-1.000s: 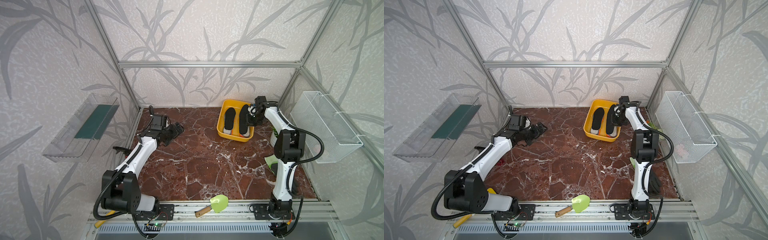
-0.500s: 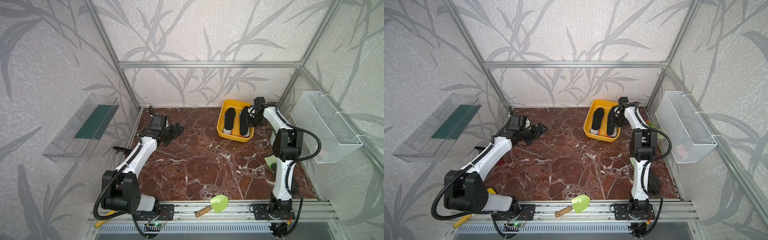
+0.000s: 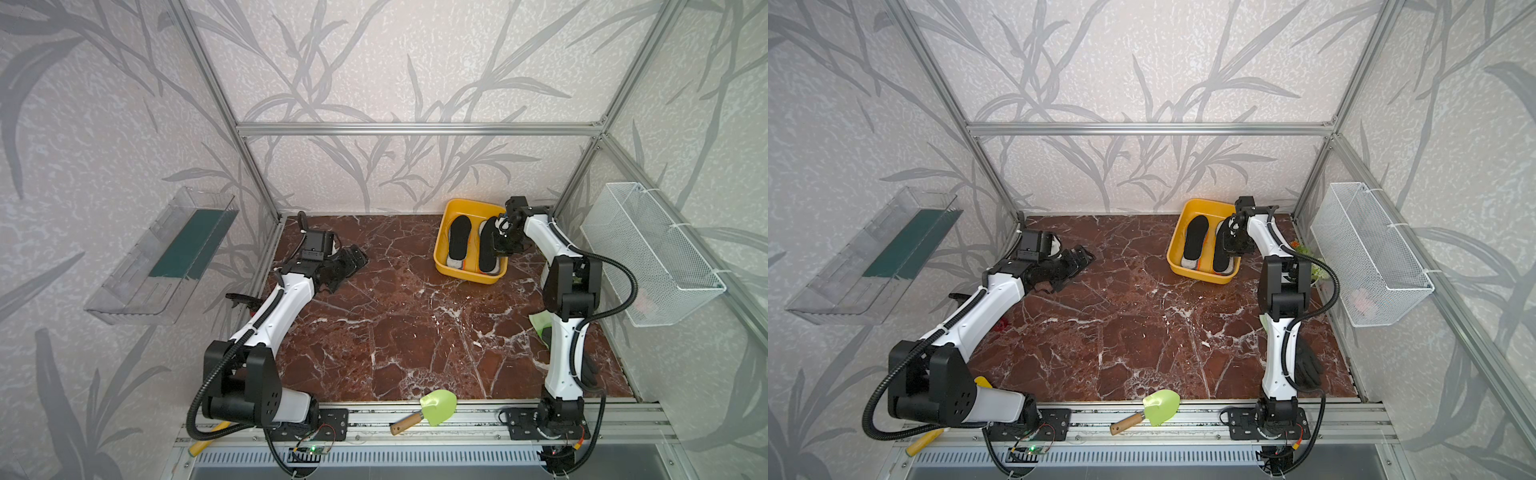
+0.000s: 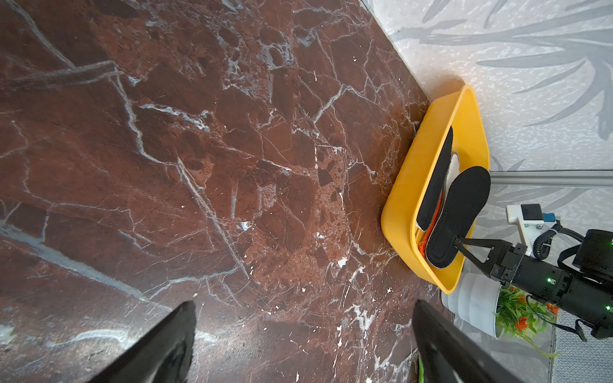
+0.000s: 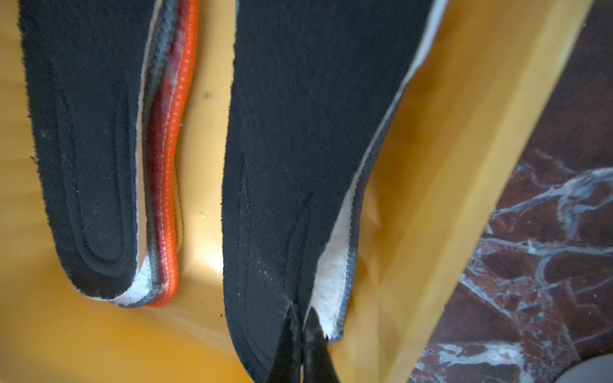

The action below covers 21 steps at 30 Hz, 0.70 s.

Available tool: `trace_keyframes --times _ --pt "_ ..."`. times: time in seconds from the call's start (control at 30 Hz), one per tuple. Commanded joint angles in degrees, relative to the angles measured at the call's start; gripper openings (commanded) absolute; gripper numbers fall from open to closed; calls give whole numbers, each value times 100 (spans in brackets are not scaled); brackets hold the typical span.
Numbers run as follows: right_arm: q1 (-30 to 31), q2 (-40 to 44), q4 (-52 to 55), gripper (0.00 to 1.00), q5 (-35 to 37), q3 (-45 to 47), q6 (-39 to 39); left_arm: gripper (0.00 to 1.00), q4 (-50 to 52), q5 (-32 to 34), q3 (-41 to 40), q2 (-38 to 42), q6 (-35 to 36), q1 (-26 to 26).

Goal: Put the insoles into the storage box
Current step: Place the insole in the storage box.

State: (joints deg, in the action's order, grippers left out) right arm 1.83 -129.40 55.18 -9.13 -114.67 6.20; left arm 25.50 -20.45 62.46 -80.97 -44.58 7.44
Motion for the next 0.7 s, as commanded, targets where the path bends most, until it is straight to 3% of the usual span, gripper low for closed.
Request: trace_keyframes --times 0.0,0.67 --pt "11 -108 107 0 69 -169 57 99 140 111 5 165 81 12" --pt "11 -504 268 6 51 -631 100 99 226 180 -5 277 93 3"
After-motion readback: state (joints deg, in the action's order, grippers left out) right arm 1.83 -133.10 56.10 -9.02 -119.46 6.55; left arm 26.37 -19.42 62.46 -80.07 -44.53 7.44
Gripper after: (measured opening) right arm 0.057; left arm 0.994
